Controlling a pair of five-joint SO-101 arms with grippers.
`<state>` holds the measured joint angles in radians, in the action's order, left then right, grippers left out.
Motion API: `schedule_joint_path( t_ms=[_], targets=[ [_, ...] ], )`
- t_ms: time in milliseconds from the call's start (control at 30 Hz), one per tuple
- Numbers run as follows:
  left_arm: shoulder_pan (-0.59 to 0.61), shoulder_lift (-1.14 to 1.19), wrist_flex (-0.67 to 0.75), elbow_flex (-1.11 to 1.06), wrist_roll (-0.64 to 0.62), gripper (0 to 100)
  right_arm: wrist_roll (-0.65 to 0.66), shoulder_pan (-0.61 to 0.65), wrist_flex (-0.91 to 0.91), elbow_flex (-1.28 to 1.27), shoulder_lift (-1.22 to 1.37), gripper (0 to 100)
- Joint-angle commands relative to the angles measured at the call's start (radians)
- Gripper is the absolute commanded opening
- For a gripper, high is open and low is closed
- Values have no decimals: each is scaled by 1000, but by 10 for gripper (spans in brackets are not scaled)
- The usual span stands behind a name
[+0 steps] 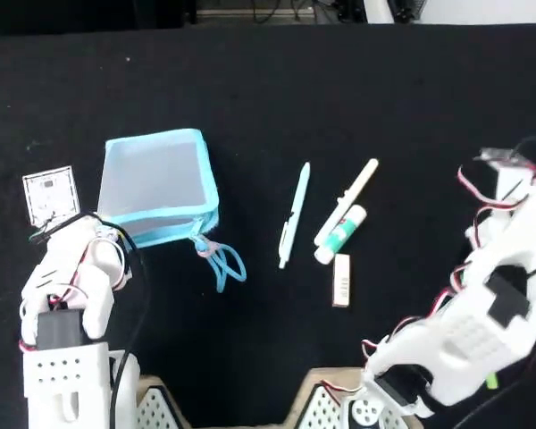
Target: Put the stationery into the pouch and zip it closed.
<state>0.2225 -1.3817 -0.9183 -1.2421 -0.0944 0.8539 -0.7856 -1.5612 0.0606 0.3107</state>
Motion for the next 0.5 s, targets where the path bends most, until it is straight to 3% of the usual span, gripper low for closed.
schedule_joint_path(
  t_ms=[0,233,467],
  targets=[
    [-56,89,14,65,34,30,-18,31,-92,99,-211,10],
    [-42,250,6,154,37,30,-198,153,-97,88,-536,10],
    [-42,253,5,194,40,30,-437,436,-97,18,-901,10]
  ],
)
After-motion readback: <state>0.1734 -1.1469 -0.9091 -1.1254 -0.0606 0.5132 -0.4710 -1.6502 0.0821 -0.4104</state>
